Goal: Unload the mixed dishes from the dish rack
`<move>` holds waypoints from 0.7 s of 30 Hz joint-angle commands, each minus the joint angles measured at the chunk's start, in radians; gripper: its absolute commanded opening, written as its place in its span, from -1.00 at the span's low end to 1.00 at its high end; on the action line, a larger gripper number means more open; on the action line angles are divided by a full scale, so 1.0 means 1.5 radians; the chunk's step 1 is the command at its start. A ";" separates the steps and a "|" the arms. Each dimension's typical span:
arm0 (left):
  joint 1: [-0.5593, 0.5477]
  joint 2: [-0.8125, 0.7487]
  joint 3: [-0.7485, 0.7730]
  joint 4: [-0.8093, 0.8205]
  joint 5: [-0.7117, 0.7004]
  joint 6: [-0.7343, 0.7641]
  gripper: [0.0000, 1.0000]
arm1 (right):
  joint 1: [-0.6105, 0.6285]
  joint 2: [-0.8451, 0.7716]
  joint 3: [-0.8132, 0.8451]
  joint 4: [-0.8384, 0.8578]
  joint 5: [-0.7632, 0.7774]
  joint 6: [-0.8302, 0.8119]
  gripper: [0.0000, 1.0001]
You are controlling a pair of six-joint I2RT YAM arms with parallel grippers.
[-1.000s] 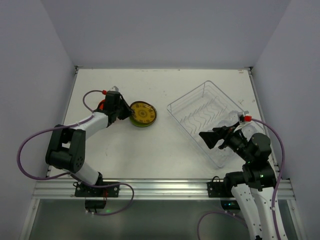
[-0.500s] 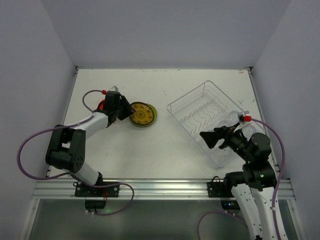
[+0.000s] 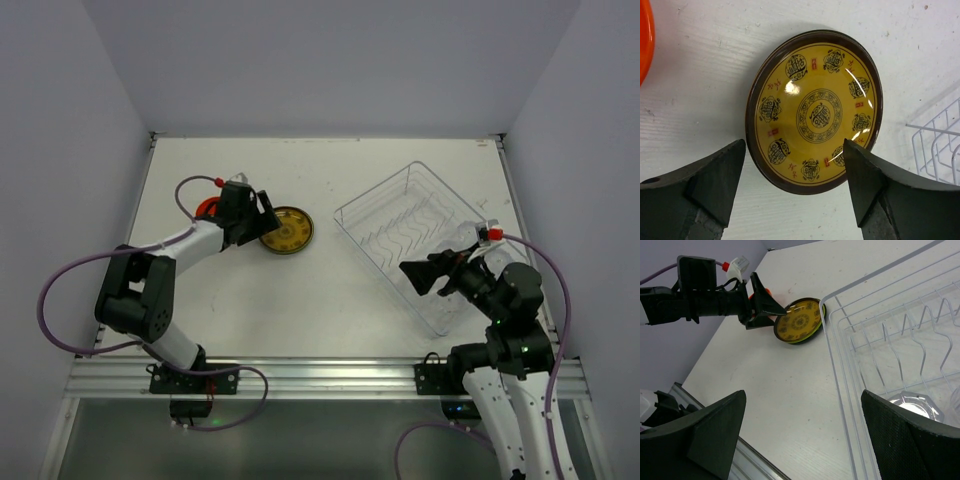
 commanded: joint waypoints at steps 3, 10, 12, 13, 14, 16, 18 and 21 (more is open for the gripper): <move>-0.017 -0.014 0.047 -0.051 -0.054 0.037 0.74 | -0.001 0.022 0.033 0.008 -0.021 -0.003 0.98; -0.065 -0.098 0.098 -0.132 -0.135 0.083 1.00 | -0.001 0.051 0.068 -0.049 0.078 -0.016 0.98; -0.103 -0.150 0.115 -0.181 -0.172 0.092 1.00 | -0.001 0.064 0.081 -0.076 0.153 -0.002 0.98; -0.113 -0.169 0.120 -0.197 -0.195 0.097 1.00 | -0.001 0.068 0.098 -0.082 0.167 0.014 0.98; -0.118 -0.211 0.121 -0.214 -0.196 0.100 1.00 | -0.001 0.071 0.107 -0.087 0.186 0.038 0.98; -0.124 -0.276 0.120 -0.242 -0.188 0.110 1.00 | -0.001 0.069 0.118 -0.088 0.193 0.081 0.98; -0.124 -0.322 0.116 -0.262 -0.188 0.124 1.00 | -0.001 0.064 0.111 -0.080 0.171 0.101 0.98; -0.124 -0.405 0.109 -0.305 -0.194 0.167 1.00 | -0.001 0.061 0.087 -0.053 0.138 0.099 0.98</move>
